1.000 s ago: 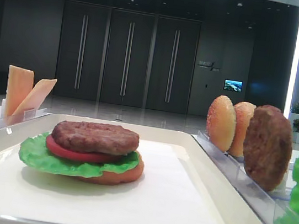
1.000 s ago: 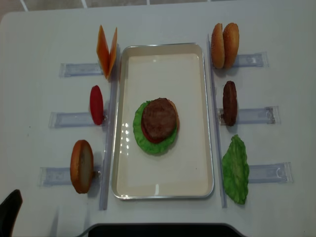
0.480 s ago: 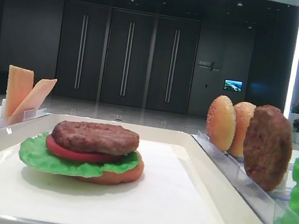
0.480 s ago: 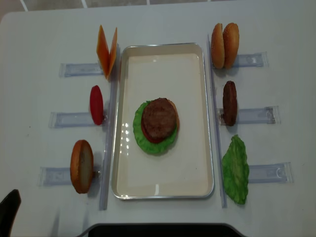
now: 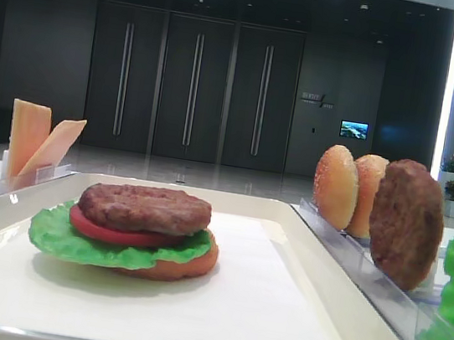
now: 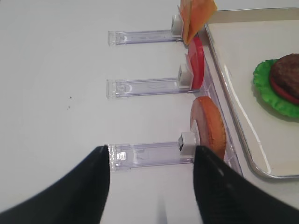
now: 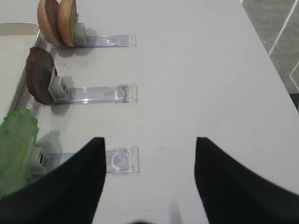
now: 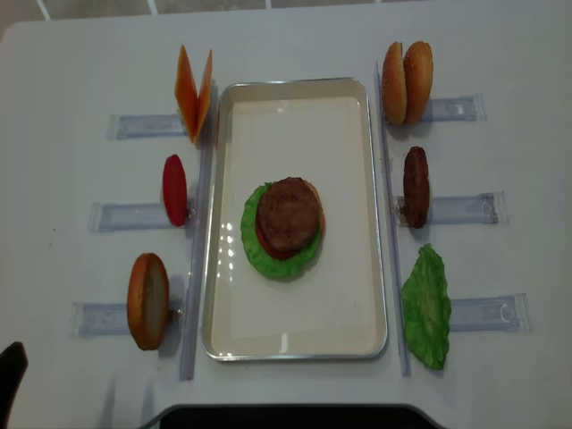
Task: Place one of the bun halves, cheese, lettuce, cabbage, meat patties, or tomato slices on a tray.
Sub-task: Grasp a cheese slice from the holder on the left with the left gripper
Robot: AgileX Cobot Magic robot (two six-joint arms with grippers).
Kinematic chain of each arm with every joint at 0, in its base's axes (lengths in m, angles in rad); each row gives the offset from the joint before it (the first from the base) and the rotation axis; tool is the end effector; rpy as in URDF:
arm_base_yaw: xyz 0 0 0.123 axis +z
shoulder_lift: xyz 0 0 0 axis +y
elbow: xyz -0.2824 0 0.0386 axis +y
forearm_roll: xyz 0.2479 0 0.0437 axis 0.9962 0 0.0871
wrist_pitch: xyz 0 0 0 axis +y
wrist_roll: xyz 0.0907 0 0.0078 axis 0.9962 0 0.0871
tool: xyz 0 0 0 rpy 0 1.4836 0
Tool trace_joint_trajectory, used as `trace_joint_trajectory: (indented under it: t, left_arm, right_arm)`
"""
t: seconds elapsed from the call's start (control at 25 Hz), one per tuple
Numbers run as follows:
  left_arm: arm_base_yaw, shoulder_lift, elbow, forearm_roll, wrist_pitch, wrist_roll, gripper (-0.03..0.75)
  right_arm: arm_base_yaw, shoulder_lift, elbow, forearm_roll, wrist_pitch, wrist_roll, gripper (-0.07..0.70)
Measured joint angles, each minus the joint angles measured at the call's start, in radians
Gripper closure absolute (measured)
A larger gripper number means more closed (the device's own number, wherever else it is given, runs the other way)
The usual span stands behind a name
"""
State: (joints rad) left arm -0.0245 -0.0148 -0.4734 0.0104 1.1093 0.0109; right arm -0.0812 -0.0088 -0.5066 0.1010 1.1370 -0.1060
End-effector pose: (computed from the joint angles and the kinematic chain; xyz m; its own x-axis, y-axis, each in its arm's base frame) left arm -0.0062 0.0010 0.2659 -0.5084 0.0280 -0.8607 0.0244 0.9995 0.0181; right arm -0.0098 0.0092 0.2732 -0.5051 -0.0222 -0.8628 -0.0299 0.9995 -0.0083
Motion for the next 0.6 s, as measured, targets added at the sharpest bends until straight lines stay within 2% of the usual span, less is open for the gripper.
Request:
trace_joint_trajectory:
  t: [0.28,0.4,0.6]
  left_arm:
    - [0.0,0.033,-0.014,0.015,0.0,-0.021,0.33]
    - [0.0,0.196,-0.048,0.016,-0.026,-0.102,0.333]
    - [0.0,0.63,-0.15,0.006,-0.139,-0.121,0.333]
  right_arm:
    - [0.0,0.0,0.0,0.0,0.0,0.0,0.23]
    - [0.0,0.0,0.0,0.0,0.0,0.0,0.23]
    - [0.0,0.0,0.0,0.0,0.0,0.0,0.23]
